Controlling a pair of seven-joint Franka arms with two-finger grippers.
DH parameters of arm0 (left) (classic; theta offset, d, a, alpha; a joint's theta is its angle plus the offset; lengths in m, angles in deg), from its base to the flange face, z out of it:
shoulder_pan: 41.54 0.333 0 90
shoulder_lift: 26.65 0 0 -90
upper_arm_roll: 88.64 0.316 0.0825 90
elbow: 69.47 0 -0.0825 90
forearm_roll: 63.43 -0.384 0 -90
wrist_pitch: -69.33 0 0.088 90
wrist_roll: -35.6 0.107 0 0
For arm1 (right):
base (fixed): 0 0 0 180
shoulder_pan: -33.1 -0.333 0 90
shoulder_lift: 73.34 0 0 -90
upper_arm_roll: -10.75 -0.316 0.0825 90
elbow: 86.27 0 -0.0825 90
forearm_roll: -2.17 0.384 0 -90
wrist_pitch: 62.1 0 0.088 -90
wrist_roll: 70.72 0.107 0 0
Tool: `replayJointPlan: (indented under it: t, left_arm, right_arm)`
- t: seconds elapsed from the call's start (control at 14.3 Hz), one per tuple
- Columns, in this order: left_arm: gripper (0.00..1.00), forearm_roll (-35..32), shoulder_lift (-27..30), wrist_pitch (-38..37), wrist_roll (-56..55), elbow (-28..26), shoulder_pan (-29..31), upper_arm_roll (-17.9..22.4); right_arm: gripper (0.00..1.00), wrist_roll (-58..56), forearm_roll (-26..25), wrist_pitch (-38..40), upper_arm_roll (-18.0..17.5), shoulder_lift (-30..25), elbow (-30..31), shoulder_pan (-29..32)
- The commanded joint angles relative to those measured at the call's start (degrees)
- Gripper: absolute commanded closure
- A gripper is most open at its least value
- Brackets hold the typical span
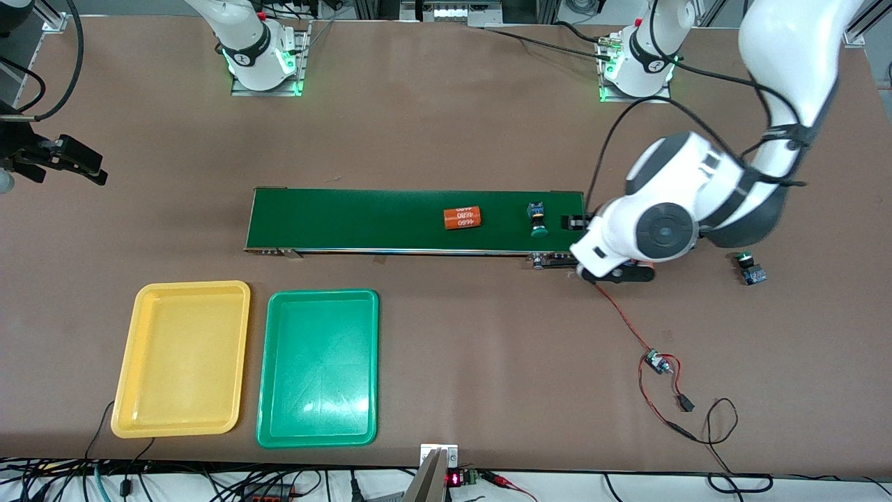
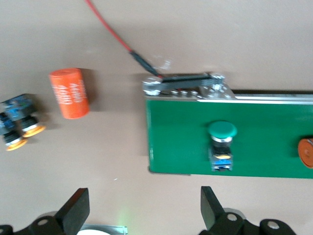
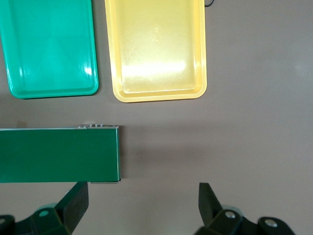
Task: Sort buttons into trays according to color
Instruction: 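Return the left gripper and grasp another green-cap button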
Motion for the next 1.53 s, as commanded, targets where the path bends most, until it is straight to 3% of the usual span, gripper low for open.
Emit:
replayJointPlan:
  t: [0.0, 0.14, 0.35, 0.63, 0.91, 1.25, 1.46]
  left_arm:
    - [0.00, -2.56, -0.57, -1.59, 0.90, 1.40, 4.55, 0.42]
    - [0.00, -9.92, -0.83, -1.85, 0.90, 1.05, 5.53, 0.59]
    - [0.00, -11.54, -2.05, -2.46, 1.07, 0.09, 9.39, 0.77]
    - [0.00, -14.08, -4.17, -0.89, 5.18, 0.09, 13.00, 6.29]
    - [0.00, -14.45, -5.48, 7.27, 16.07, -0.18, 16.24, 12.71]
    - [0.00, -17.07, -8.21, 23.44, 19.88, -8.25, 24.77, 13.16]
    - [0.00, -17.43, -8.83, 24.69, 20.58, -10.11, 27.06, 13.16]
  right_arm:
    - [0.00, -0.67, -0.71, 0.71, 0.01, -0.66, 0.21, 0.36]
    - [0.00, -0.67, -0.71, 0.71, 0.01, -0.65, 0.13, 0.36]
    - [0.00, -0.67, -0.80, 0.80, 0.01, -0.30, 0.04, 0.36]
    - [0.00, 0.12, -0.36, 0.63, -0.07, -0.30, -0.14, 0.19]
    - [0.00, 0.12, 0.08, 0.10, -0.42, -0.21, -0.84, -0.16]
    - [0.00, -0.67, 0.35, 0.45, -0.51, -0.30, -0.93, -0.25]
    - [0.00, -0.49, 0.43, -0.08, -0.43, -0.22, -0.93, -0.08]
